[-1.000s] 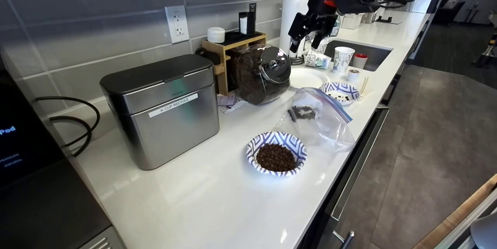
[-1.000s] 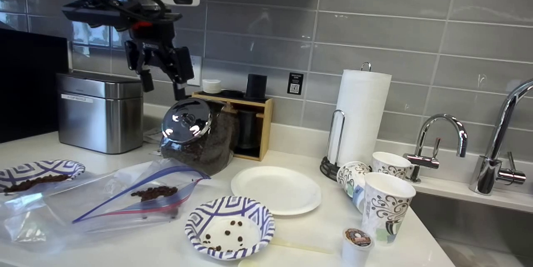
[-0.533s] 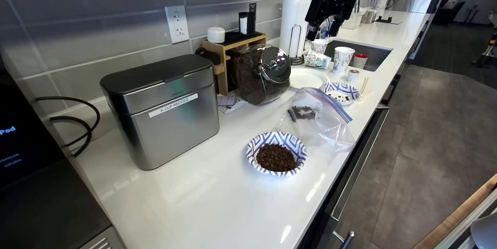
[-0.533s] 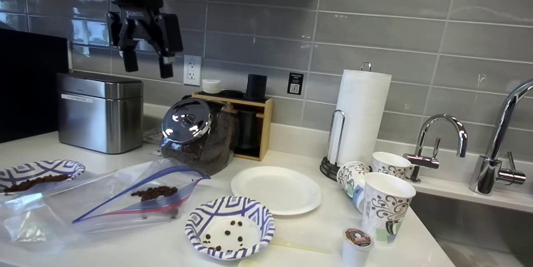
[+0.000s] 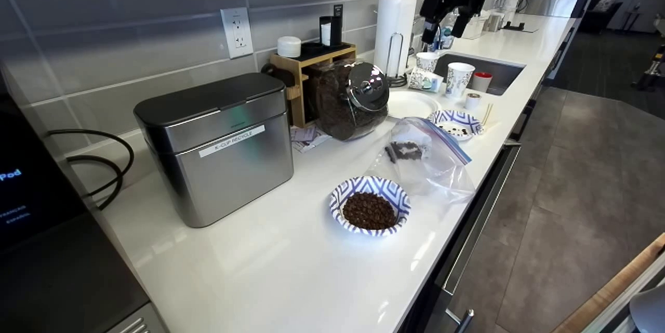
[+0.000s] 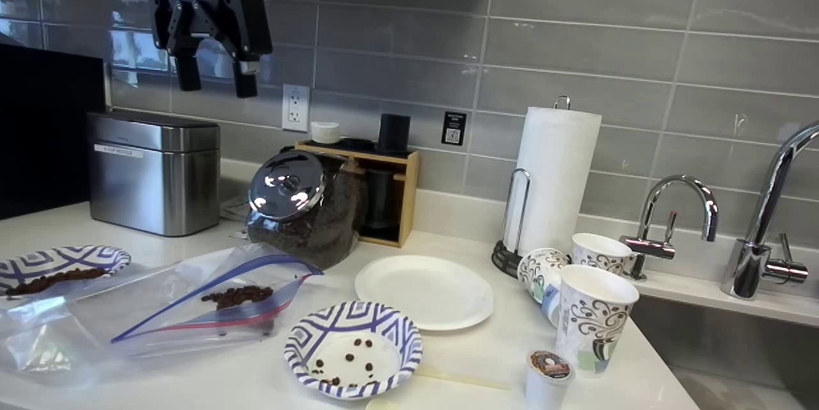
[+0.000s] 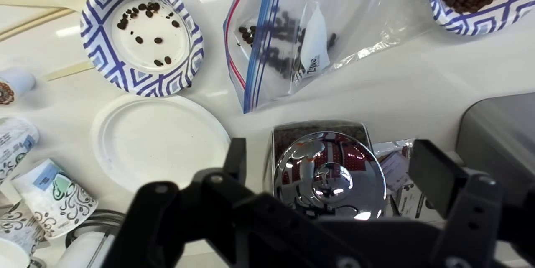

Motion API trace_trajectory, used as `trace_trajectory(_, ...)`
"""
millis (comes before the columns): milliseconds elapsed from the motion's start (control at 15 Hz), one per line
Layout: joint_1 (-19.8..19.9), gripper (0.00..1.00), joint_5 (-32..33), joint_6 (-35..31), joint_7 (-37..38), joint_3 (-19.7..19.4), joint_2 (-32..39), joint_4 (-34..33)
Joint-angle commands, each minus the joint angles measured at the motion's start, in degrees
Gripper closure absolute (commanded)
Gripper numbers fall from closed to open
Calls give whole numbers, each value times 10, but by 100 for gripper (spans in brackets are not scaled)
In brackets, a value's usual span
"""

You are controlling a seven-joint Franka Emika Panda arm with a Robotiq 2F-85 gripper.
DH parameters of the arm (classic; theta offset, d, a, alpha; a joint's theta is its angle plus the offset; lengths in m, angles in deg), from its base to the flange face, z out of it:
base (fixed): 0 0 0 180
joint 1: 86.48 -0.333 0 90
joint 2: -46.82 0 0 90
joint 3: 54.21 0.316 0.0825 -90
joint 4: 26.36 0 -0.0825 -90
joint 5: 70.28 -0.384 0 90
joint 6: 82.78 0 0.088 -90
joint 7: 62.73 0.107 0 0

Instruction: Put the lid on the jar

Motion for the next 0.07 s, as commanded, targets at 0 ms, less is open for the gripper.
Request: trace_trajectory(0, -5, 0, 2, 1, 1, -5, 0, -1)
